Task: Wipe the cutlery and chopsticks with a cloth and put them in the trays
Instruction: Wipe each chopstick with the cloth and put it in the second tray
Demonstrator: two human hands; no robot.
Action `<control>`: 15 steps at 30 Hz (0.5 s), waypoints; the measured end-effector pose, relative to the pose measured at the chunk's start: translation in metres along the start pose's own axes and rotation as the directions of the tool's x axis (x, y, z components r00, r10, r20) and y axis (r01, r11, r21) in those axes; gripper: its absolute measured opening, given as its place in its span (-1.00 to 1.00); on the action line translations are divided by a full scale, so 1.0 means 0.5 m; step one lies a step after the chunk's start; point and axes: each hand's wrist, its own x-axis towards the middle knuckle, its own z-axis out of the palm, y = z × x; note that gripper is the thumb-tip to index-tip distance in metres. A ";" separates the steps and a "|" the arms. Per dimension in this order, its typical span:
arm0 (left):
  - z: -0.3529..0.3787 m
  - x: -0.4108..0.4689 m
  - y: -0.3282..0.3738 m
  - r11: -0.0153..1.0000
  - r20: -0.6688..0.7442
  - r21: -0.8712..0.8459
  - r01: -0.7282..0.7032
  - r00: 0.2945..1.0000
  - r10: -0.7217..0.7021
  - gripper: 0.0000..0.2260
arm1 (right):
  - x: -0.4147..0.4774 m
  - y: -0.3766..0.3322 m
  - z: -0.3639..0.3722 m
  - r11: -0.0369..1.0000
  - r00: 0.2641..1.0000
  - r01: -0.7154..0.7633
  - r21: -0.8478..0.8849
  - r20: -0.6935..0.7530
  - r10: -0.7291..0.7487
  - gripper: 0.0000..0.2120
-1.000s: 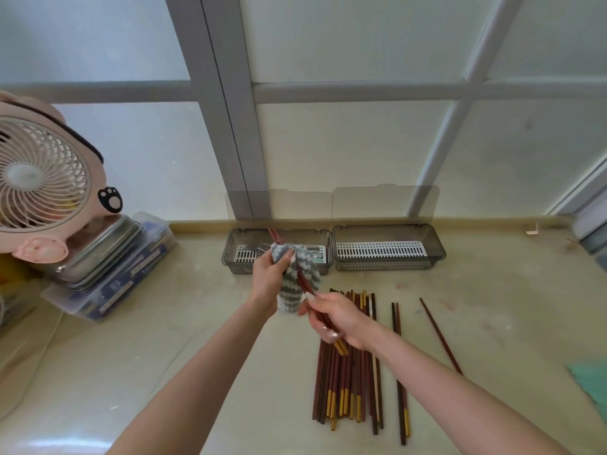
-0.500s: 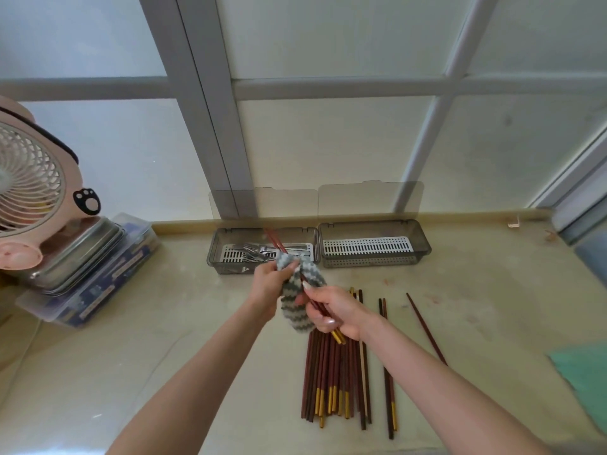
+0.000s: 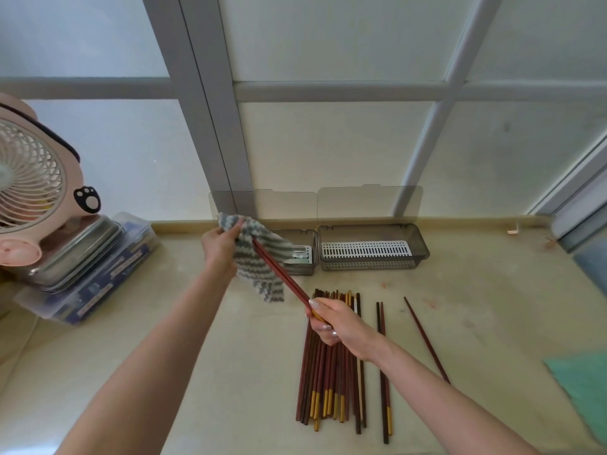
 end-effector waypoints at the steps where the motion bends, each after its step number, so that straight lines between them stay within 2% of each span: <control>1: 0.004 -0.003 -0.005 1.000 0.012 0.016 -0.013 1.000 0.013 -0.86 | 0.003 -0.004 0.002 1.000 1.000 0.001 0.007 -0.018 -0.001 -0.75; 4: 0.046 -0.069 -0.074 0.990 0.194 0.138 -0.026 0.981 -0.001 -0.87 | 0.029 -0.023 0.016 0.994 0.995 -0.006 0.109 -0.101 0.017 -0.74; 6: 0.067 -0.113 -0.125 0.990 0.284 0.138 0.003 0.958 -0.042 -0.88 | 0.044 -0.035 0.019 0.989 0.989 -0.012 0.145 -0.145 0.034 -0.75; 8: 0.069 -0.120 -0.139 0.995 0.291 0.098 0.011 0.956 -0.039 -0.89 | 0.044 -0.032 0.011 0.982 0.993 -0.014 0.186 -0.110 0.035 -0.77; 11: 0.060 -0.099 -0.125 0.999 0.258 0.026 0.039 0.965 -0.045 -0.89 | 0.026 -0.018 -0.014 0.938 0.999 -0.014 0.346 0.051 -0.003 -0.72; 13: 0.062 -0.095 -0.120 0.997 0.223 -0.049 0.062 0.973 -0.049 -0.89 | 0.019 -0.015 -0.022 0.910 0.998 0.017 0.415 0.054 -0.043 -0.64; 15: 0.069 -0.105 -0.124 0.995 0.224 -0.073 0.072 0.973 -0.054 -0.89 | 0.020 -0.016 -0.018 0.876 0.998 0.055 0.479 -0.009 -0.057 -0.64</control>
